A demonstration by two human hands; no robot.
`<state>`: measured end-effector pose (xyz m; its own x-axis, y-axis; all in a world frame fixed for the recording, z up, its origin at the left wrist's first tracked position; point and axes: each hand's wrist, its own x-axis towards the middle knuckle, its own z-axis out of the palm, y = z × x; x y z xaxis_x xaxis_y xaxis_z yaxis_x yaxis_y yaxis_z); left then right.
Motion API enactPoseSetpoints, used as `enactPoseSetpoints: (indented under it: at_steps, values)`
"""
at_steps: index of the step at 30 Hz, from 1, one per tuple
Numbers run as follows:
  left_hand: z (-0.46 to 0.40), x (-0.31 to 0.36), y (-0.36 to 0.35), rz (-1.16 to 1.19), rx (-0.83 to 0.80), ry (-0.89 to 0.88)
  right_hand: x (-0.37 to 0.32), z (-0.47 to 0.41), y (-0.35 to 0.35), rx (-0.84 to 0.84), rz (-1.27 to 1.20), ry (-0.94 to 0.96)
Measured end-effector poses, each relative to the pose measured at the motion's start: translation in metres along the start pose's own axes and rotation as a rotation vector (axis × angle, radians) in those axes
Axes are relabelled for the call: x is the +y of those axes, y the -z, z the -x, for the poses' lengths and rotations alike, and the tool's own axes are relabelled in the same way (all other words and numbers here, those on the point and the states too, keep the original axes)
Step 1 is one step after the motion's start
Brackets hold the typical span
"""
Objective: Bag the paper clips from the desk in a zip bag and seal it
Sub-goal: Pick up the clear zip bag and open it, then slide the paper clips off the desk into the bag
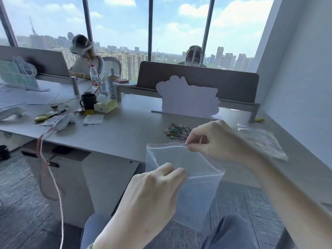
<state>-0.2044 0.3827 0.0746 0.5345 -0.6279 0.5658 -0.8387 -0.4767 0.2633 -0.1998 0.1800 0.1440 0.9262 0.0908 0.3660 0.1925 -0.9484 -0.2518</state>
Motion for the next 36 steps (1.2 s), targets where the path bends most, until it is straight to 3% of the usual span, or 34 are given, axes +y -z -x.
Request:
enactPoseSetpoints:
  at_steps: [15, 26, 36]
  values:
    - [0.028, -0.062, -0.100, -0.097, -0.048, 0.278, 0.053, -0.011, -0.135, -0.112, -0.190, -0.194]
    - [0.016, -0.101, -0.162, -0.074, -0.131, 0.311, 0.168, -0.078, -0.179, 0.159, -0.204, -0.503]
    - [0.001, -0.125, -0.198, 0.008, -0.100, 0.317, 0.260, -0.168, -0.220, -0.039, -0.063, -0.674]
